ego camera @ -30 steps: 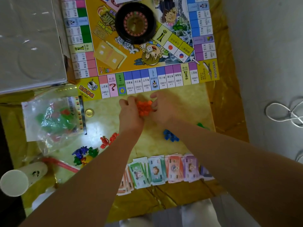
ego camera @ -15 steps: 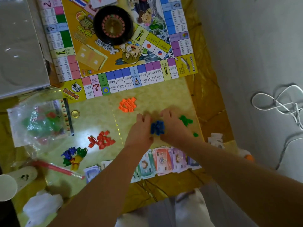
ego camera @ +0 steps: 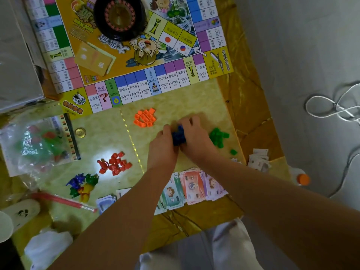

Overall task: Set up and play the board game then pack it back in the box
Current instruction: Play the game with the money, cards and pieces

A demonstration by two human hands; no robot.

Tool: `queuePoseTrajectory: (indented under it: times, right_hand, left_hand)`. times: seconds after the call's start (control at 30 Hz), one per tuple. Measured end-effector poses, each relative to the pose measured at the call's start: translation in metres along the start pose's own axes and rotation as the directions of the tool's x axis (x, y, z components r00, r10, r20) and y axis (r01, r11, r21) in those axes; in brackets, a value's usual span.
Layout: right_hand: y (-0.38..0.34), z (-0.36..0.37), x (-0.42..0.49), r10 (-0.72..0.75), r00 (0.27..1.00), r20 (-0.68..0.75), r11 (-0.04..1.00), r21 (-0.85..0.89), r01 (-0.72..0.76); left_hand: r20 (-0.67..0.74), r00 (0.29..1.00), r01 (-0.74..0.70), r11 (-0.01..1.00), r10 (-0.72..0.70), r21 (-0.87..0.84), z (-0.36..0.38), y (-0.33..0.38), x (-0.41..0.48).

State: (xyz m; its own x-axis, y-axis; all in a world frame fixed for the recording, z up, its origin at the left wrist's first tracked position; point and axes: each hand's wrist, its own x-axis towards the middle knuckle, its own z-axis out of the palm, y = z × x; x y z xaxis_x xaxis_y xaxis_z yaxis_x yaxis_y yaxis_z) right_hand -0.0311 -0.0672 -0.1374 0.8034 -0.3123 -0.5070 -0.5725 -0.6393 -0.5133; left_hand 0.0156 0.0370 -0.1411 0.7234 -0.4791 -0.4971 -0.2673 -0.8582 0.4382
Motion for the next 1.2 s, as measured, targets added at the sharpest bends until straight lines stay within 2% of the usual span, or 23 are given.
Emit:
queuePoseTrajectory:
  times: [0.33, 0.5, 0.63, 0.77, 0.87, 0.97, 1.03, 1.13, 1.2]
  right_hand:
    - [0.005, -0.018, 0.016, -0.11, 0.991, 0.074, 0.992, -0.058, 0.115]
    - [0.012, -0.022, 0.018, -0.12, 0.992, 0.027, 0.991, -0.049, 0.121]
    - [0.017, -0.02, 0.02, -0.019, 0.999, -0.034, 0.988, 0.155, 0.024]
    - [0.015, -0.027, 0.022, 0.174, 0.984, -0.037, 0.876, 0.463, -0.138]
    - [0.011, -0.034, 0.024, 0.329, 0.943, 0.049, 0.638, 0.725, -0.26]
    - [0.015, -0.038, 0.024, 0.409, 0.892, 0.191, 0.4, 0.842, -0.363]
    - [0.016, -0.037, 0.025, 0.414, 0.875, 0.252, 0.304, 0.868, -0.393]
    - [0.014, -0.035, 0.023, 0.41, 0.846, 0.34, 0.118, 0.9, -0.419]
    - [0.013, -0.034, 0.021, 0.341, 0.863, 0.373, -0.003, 0.919, -0.395]
  left_hand:
    - [-0.061, 0.998, -0.037, 0.998, 0.035, -0.041, -0.006, 0.012, 0.009]
    - [-0.102, 0.995, 0.007, 0.993, -0.019, -0.119, -0.004, 0.007, 0.011]
    - [-0.135, 0.988, 0.049, 0.981, -0.075, -0.186, -0.005, 0.006, 0.013]
    - [-0.136, 0.977, 0.104, 0.923, -0.165, -0.371, -0.006, 0.002, 0.016]
    - [-0.093, 0.958, 0.164, 0.788, -0.27, -0.594, -0.01, 0.003, 0.016]
    - [-0.01, 0.939, 0.218, 0.617, -0.344, -0.757, -0.012, 0.002, 0.014]
    - [0.081, 0.913, 0.271, 0.447, -0.399, -0.853, -0.014, 0.003, 0.013]
    - [0.246, 0.854, 0.336, 0.126, -0.458, -0.933, -0.019, 0.004, 0.008]
    - [0.355, 0.842, 0.357, -0.074, -0.407, -0.931, -0.023, 0.003, 0.005]
